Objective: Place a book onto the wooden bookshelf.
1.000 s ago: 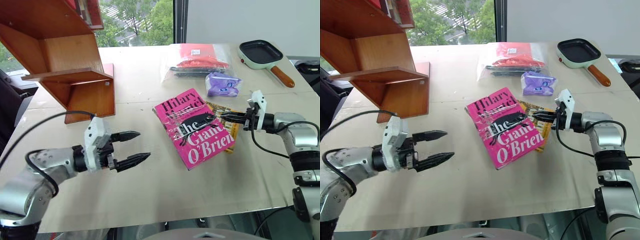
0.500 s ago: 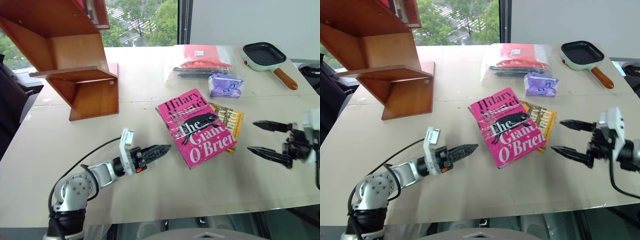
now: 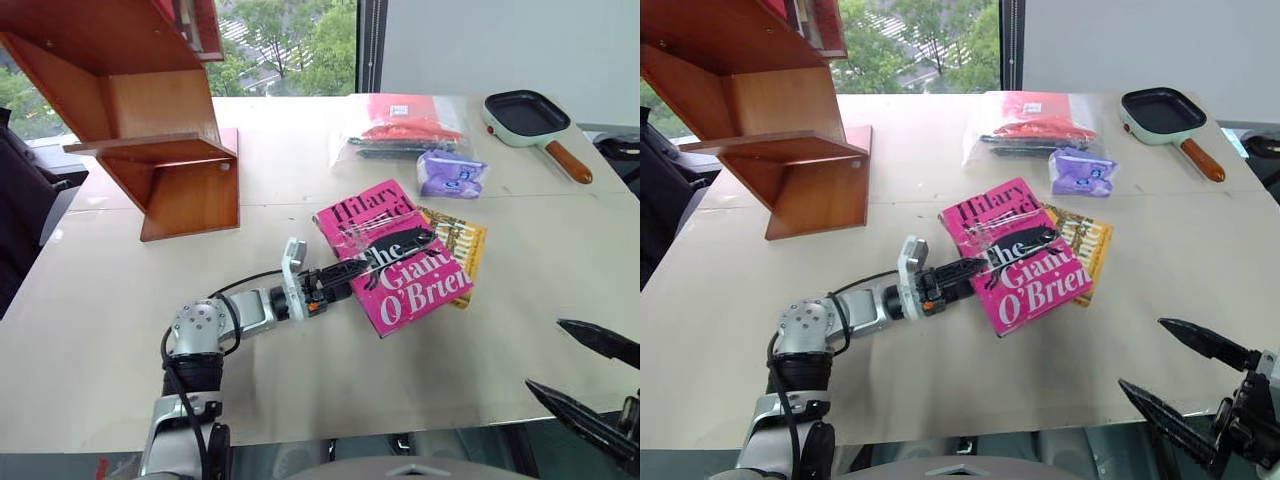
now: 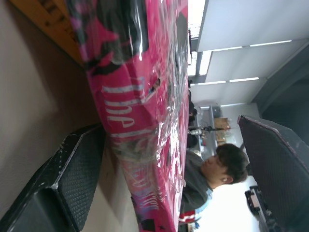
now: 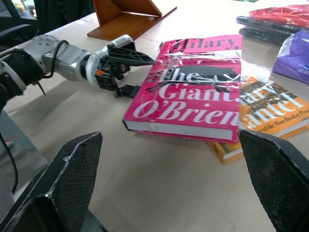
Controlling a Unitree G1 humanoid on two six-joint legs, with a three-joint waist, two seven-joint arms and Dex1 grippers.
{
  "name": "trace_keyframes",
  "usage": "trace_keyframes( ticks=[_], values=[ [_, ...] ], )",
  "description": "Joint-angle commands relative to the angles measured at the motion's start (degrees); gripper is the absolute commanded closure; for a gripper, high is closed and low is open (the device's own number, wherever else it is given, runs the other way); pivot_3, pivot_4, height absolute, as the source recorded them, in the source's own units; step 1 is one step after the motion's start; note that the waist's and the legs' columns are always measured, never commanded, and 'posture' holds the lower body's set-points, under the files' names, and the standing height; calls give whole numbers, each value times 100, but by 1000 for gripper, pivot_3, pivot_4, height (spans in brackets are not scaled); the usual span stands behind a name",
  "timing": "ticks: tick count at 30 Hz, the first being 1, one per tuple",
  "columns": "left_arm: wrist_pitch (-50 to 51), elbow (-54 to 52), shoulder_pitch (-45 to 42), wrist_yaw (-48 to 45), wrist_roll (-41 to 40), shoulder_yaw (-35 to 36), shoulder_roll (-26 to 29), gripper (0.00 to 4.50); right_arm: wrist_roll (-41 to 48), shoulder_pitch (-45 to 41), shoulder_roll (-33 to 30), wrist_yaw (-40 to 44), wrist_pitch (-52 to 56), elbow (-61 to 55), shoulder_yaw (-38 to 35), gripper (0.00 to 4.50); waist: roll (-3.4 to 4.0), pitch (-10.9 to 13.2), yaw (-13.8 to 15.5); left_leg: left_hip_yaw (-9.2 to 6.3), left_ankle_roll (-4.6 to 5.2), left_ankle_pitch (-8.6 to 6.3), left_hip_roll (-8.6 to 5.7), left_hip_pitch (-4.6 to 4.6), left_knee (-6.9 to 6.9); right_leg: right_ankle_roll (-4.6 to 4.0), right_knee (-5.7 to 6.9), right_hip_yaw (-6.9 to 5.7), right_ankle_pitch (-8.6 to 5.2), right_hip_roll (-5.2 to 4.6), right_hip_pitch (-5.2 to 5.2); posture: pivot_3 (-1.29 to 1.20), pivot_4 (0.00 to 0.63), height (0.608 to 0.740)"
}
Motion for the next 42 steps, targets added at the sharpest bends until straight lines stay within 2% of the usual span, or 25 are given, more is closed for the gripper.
trace_keyframes(
  ticks=[1,3,4,7,8,9,12,13,14,19,24,27,33,38,42],
  values=[
    [203,187,-122,-52,71,-38,-111,0,-77,182,209,101,-594,-98,51,56,0,-4,4,-1,0,0,0,-1,0,0,0,-2,0,-3,0,0,150,740],
    [232,229,-173,-55,121,-25,-171,0,-150,225,212,81,-754,-42,134,56,2,-5,4,0,0,0,-1,-1,0,-1,-1,-1,0,-11,0,0,150,740],
    [231,220,-180,-64,166,-26,-195,556,-174,221,196,58,-829,6,160,0,1,-5,5,1,0,0,-1,-1,0,-3,-2,0,1,-14,0,0,150,740],
    [158,245,-161,19,209,93,-343,1773,-180,165,103,31,-1017,211,178,0,3,-6,7,0,-1,-1,-1,-3,-1,-19,-4,1,10,-32,-1,0,150,740],
    [133,246,-147,69,212,140,-395,1952,-184,155,69,41,-1058,267,192,0,4,-7,9,-1,-1,-1,-1,-5,-2,-19,-4,1,10,-36,-2,0,150,740],
    [123,241,-138,101,225,172,-434,2654,-186,155,42,49,-1090,306,206,0,5,-7,10,-4,-1,-1,-1,-7,-2,-20,-6,0,10,-38,-3,0,150,740],
    [66,160,-83,170,187,317,-530,3542,-143,125,-111,156,-1136,479,276,0,8,-9,13,-6,-1,0,-1,-11,-2,-20,-7,3,10,-44,-4,0,150,740],
    [73,100,-59,206,130,384,-559,4115,-150,113,-178,209,-1168,552,302,0,8,-9,12,-6,-1,-1,-2,-11,-2,-20,-7,8,10,-46,-4,0,150,740],
    [79,11,-39,231,89,437,-573,4320,-154,88,-247,248,-1192,622,321,0,8,-9,11,-6,0,-1,-2,-11,-2,-20,-8,8,10,-47,-3,0,150,740],
    [-49,-776,26,289,-260,692,-587,4331,-99,-330,-691,275,-1199,1090,445,0,2,-5,-7,-6,0,0,-2,-19,-2,-20,-9,13,10,-45,-11,0,150,740],
    [-814,-2437,-196,-192,565,344,15,4331,-54,-1480,-1241,253,-1088,2124,867,0,-14,6,2,-7,0,0,-3,-34,-1,-23,-10,14,12,-40,-23,0,150,740],
    [-1730,-2921,-796,-441,1468,213,464,4331,-99,-2680,-1567,438,-1070,3113,1382,0,-20,14,14,-6,0,1,-10,-34,2,-24,-12,14,13,-17,-20,0,150,740],
    [-3950,-3444,-1706,-1561,4658,-1323,2390,4331,80,-5377,-1736,1103,-596,5260,2513,0,7,26,-17,14,2,1,-17,-28,-7,-25,-23,22,14,3,-21,0,150,740],
    [-5367,-3176,-2137,-1584,6656,-1808,3178,4331,-223,-6823,-1541,1640,-393,6458,3281,0,16,42,-1,7,1,2,-15,-39,-23,-9,-29,17,20,9,-32,0,150,740],
    [-6629,-2871,-2608,-1317,8268,-1781,3840,4331,-567,-7670,-1193,1890,-487,7148,3737,0,8,57,-4,-4,1,3,-13,-58,-25,5,-33,-3,28,10,-41,0,150,740]
  ],
)
